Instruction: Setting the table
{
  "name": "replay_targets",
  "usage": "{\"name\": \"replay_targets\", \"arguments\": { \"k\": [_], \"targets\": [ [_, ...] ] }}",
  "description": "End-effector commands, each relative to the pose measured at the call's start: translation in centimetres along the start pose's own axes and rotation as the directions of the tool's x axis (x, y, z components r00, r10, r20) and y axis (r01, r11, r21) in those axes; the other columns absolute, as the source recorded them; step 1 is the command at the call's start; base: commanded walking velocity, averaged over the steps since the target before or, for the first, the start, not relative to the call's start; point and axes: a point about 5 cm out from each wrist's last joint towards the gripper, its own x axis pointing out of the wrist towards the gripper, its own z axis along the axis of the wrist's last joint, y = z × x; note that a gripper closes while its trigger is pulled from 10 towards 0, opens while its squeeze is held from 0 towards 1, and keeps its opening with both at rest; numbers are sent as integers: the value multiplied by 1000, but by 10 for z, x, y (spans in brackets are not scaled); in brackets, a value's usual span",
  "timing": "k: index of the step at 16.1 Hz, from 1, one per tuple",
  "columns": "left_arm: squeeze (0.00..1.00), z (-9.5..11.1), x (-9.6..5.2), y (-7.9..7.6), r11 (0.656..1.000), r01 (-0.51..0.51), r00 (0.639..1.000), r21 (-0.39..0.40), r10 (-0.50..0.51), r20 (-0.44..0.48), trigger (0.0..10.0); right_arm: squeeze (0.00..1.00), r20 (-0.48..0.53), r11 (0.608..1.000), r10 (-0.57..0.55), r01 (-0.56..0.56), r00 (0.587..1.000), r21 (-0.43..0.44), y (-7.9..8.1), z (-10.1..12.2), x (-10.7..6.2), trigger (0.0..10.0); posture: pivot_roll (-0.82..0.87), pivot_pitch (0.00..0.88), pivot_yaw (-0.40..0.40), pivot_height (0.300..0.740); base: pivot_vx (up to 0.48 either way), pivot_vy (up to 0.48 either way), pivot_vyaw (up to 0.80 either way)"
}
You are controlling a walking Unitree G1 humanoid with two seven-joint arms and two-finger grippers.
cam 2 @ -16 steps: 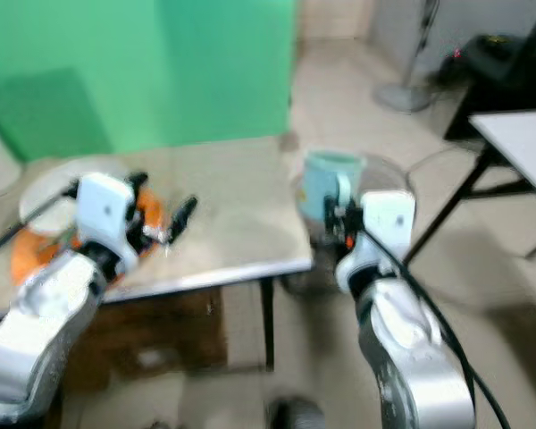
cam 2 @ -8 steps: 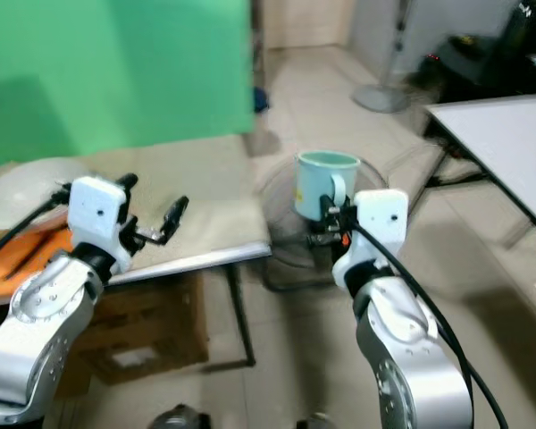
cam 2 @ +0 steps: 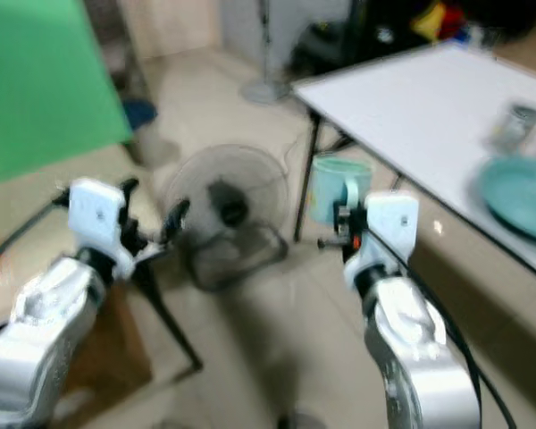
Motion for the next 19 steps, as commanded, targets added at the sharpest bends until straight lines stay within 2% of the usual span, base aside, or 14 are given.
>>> {"name": "replay_targets", "arguments": {
  "k": [1, 13, 19],
  "targets": [
    [0, 1, -3, 5, 1000, -14, 1000, 10, 14, 4, 10000, 0, 19, 1000, -12, 12, 1000, -1, 0, 4, -1, 10000, 29, 38, 29, 740, 0, 0, -800],
    [0, -3, -4, 4, 1000, -12, 1000, -2, 12, 14, 10000, 0, -2, 999, -33, 33, 999, -6, 0, 0, -4, 10000, 23, 46, 34, 740, 0, 0, -800],
    [0, 1, -2, 0, 1000, -6, 999, 17, 6, 34, 10000, 0, -5, 999, -37, 37, 999, -5, -1, 0, -3, 10000, 20, 58, 35, 740, 0, 0, -800]
  ]
}}
